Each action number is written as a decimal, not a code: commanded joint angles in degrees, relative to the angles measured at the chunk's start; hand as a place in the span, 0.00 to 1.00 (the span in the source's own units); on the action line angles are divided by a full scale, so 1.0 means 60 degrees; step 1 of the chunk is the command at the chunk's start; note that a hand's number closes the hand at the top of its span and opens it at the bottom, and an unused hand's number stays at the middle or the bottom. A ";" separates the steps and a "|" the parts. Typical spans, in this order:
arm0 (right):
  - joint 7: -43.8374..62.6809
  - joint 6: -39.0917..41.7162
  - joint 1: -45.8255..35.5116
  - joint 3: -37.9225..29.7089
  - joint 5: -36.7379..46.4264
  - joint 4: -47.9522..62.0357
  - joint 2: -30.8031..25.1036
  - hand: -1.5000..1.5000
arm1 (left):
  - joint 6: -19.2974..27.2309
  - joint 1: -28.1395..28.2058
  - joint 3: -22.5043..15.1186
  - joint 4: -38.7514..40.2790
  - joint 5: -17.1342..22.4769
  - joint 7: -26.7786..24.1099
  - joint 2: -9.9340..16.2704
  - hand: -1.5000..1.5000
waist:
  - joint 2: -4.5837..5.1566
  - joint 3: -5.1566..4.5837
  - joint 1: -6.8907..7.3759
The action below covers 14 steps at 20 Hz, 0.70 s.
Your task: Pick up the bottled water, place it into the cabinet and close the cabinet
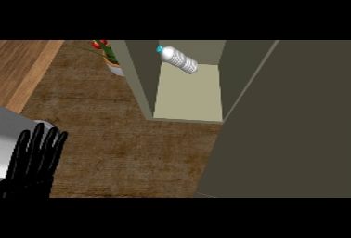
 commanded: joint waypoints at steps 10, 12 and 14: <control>0.0401 -0.1369 -0.1212 0.0360 0.0228 0.1087 0.1459 1.00 | -0.0535 0.0157 0.0447 0.0005 0.0333 -0.0117 0.0243 0.00 | 0.0182 -0.0019 0.0352; 0.0381 -0.1492 -0.1087 0.0228 -0.0041 0.1006 0.1460 1.00 | -0.0703 0.0135 0.0602 0.0024 0.0400 -0.0086 0.0417 0.00 | 0.0225 -0.0014 0.0376; 0.0353 -0.1431 -0.1074 0.0204 -0.0353 0.1132 0.1461 1.00 | -0.0755 0.0181 0.0381 -0.0069 0.0337 -0.0090 0.0340 0.00 | 0.0291 -0.0015 0.0513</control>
